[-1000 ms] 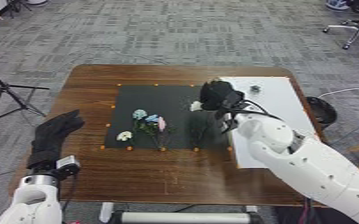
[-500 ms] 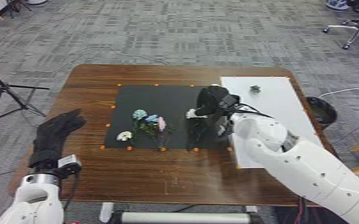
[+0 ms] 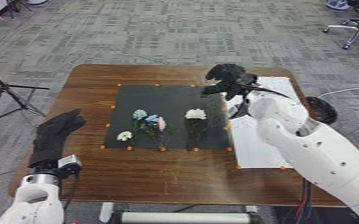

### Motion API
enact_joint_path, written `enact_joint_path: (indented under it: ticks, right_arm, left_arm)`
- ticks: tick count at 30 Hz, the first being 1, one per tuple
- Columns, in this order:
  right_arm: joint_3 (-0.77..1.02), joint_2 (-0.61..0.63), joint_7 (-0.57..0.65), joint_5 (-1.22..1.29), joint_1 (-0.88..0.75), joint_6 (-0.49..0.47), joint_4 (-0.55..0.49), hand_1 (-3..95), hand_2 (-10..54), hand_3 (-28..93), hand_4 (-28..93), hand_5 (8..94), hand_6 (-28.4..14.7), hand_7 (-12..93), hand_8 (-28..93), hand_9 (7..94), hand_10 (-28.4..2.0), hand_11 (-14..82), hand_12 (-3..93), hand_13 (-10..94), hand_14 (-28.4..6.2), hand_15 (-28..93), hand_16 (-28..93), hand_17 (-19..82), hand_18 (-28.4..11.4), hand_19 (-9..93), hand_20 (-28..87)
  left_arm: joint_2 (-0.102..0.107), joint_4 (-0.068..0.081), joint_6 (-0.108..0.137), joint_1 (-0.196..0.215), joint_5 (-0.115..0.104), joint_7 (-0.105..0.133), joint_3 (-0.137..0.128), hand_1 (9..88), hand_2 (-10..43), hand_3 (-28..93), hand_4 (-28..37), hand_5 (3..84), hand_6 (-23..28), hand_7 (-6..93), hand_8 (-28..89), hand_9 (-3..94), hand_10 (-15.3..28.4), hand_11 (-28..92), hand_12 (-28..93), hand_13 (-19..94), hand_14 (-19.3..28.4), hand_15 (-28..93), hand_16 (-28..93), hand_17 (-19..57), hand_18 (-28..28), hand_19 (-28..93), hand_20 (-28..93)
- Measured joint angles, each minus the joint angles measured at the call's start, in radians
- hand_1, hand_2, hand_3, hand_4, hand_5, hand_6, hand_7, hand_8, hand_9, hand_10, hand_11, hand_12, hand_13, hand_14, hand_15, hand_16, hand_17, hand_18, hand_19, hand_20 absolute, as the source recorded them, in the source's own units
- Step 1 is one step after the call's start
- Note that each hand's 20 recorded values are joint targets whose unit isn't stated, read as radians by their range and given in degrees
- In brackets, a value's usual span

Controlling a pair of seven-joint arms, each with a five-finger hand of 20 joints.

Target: Arrange flowers

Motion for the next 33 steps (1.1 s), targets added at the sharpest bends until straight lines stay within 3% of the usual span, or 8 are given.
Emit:
enact_joint_path:
  ticks: [4,10,19,27,30,33]
  right_arm:
    - [-0.001,-0.014,0.093,-0.071,0.044,0.015,0.089,26.7,-9.5,63,-11,50.2,-4.6,9,-5,51.4,-17.7,6.5,17.0,75,-10.5,57,30,39,-24.0,82,59]
    - [0.093,-0.057,0.131,-0.211,0.055,-0.110,0.246,30.0,-9.5,64,-12,48.8,-4.8,9,-5,49.7,-17.2,6.2,16.6,75,-9.5,59,30,40,-23.4,85,58]
    - [0.192,-0.096,0.148,-0.253,-0.001,-0.141,0.334,33.3,-9.5,64,-14,49.9,-3.5,11,-5,53.4,-16.2,7.1,16.6,77,-8.8,62,29,41,-23.3,88,57]
    - [0.196,-0.143,0.148,-0.298,-0.028,-0.108,0.401,42.1,-9.5,65,-17,56.3,-0.5,15,-8,60.4,-13.3,10.3,16.7,79,-7.6,64,28,43,-22.5,89,55]
    - [0.183,-0.152,0.145,-0.315,-0.036,-0.049,0.410,46.6,-9.5,63,-19,62.1,1.2,18,-3,65.7,-12.6,12.2,16.3,80,-7.0,64,29,44,-22.1,90,56]
    - [0.149,-0.154,0.137,-0.326,-0.036,0.048,0.427,54.7,-5.9,53,-18,71.0,2.1,18,5,74.2,-11.2,14.8,17.2,82,-6.0,64,30,46,-21.5,92,56]
  left_arm:
    - [0.000,0.000,0.000,0.000,0.000,0.001,0.001,27.7,5.2,68,-27.6,54.0,0.8,16.8,-7,52.4,14.6,25,15,42,18.2,27,1,7.7,12.2,11,19]
    - [-0.001,0.000,0.000,-0.003,0.000,0.001,0.006,27.8,5.3,68,-27.6,54.0,0.7,16.8,-7,52.4,14.6,25,15,42,18.2,27,1,7.7,12.2,11,19]
    - [-0.004,0.002,0.000,-0.007,0.000,0.001,0.009,27.8,5.3,68,-27.5,54.0,0.6,16.8,-7,52.5,14.7,25,15,42,18.2,27,1,7.7,12.2,11,19]
    - [-0.006,0.007,-0.002,-0.015,0.001,0.001,0.018,27.8,5.4,68,-27.6,54.1,0.5,16.7,-7,52.5,14.6,25,15,42,18.2,27,1,7.7,12.2,11,19]
    - [-0.006,0.010,-0.003,-0.019,0.001,0.000,0.024,27.9,5.4,68,-27.7,54.1,0.6,16.7,-7,52.5,14.6,25,15,42,18.2,27,1,7.7,12.2,11,19]
    - [-0.006,0.012,-0.006,-0.023,0.001,0.000,0.028,27.9,5.5,68,-27.7,54.2,0.5,16.6,-7,52.5,14.6,25,15,42,18.2,27,1,7.7,12.2,11,19]
